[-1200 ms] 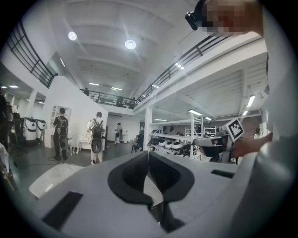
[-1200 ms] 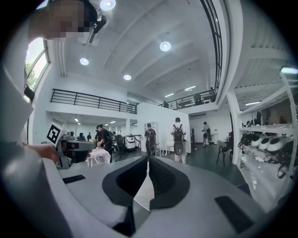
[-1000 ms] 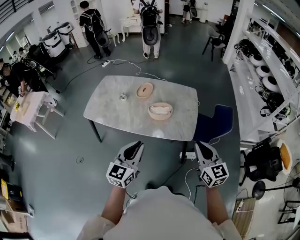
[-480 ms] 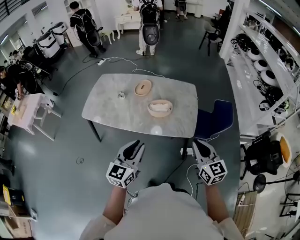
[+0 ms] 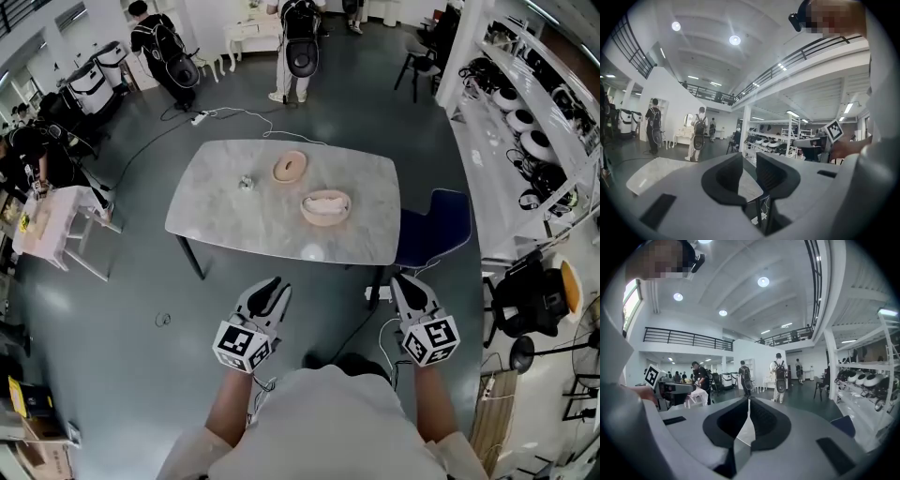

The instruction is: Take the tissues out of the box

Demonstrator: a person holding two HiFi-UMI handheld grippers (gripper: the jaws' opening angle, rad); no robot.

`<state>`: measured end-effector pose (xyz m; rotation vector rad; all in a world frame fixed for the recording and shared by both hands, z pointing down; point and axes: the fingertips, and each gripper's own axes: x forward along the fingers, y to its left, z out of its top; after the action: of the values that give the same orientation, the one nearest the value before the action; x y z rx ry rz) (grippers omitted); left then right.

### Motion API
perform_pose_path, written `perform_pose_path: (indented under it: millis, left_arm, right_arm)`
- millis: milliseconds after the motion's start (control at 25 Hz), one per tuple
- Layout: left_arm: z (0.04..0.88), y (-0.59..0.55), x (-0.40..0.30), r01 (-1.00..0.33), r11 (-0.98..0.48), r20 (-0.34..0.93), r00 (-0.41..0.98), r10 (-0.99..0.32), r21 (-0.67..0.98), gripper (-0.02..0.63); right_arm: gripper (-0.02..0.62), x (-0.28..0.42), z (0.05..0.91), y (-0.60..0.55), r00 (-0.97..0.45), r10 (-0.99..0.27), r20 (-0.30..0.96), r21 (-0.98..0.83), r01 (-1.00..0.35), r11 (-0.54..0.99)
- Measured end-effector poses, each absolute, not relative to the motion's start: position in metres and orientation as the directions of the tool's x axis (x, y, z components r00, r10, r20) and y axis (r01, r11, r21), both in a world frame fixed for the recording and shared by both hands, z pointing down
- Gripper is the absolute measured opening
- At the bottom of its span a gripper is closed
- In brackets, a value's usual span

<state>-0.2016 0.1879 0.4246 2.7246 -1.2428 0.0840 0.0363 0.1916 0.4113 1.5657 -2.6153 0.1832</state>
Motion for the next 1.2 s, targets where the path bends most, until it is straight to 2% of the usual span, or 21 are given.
perform_pose_path:
  millis: [600,1200]
  left_arm:
    - [0.458,0.167,-0.201,-0.761,-0.632,0.166,0.649,-0.743,0.148,0.097]
    - [0.456,0.053,-0.161,-0.767,-0.615,0.175,0.64,-0.748,0.181,0.097]
  right_arm:
    - [0.038,0.038,0.431,0.17,-0.476,-0.865,0.161,-0.074,-0.879,0.47]
    - [0.038,0.063,0.452,0.041,-0.529,-0.826,0.196,-0.124,-0.849,0.514]
